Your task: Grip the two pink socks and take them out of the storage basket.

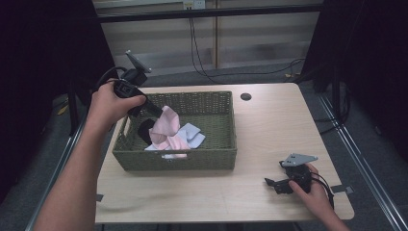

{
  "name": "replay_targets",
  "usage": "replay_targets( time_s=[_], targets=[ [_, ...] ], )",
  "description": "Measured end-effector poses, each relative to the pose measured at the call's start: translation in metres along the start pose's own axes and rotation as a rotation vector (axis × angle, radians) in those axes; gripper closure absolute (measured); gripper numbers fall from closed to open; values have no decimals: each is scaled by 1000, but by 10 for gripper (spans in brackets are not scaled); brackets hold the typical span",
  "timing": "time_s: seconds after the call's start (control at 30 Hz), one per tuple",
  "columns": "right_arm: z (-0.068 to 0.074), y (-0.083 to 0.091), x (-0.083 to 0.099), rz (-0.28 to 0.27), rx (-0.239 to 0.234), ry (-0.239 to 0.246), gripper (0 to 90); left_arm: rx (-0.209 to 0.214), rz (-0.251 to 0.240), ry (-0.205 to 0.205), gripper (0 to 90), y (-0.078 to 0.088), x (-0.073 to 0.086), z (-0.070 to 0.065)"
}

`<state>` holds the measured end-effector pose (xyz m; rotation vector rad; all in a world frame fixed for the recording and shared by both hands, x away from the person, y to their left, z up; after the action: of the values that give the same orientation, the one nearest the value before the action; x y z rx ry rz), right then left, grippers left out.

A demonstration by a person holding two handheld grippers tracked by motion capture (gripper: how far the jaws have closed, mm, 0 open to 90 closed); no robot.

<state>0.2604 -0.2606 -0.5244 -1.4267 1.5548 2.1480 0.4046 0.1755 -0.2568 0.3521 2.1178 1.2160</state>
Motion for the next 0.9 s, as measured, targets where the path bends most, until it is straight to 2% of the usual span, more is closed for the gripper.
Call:
replay_targets(
  time_s=[0.3, 0.7, 0.77, 0.9],
  targets=[
    [0, 0, 0, 0, 0, 0, 106, 17, 6, -17, 900, 1, 4, -8],
    [0, 0, 0, 0, 0, 0, 106, 38, 5, -33, 900, 2, 18, -15],
    [0, 0, 0, -2, 0, 0, 107, 42, 17, -41, 900, 2, 21, -17],
    [0, 0, 0, -2, 1, -1, 106, 49, 7, -46, 900, 4, 25, -20]
  ],
)
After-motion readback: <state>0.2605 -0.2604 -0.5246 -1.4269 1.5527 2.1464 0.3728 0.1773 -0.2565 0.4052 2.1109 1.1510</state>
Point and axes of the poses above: each handheld gripper's, and its own axes: y roughly backward along the jaws, x roughly out of its underside, z roughly to its left, the point moved 2 cm from there along -y, roughly forward along the jaws, and after that the axes turned 2 degrees about -z, right-handed, at the moved point
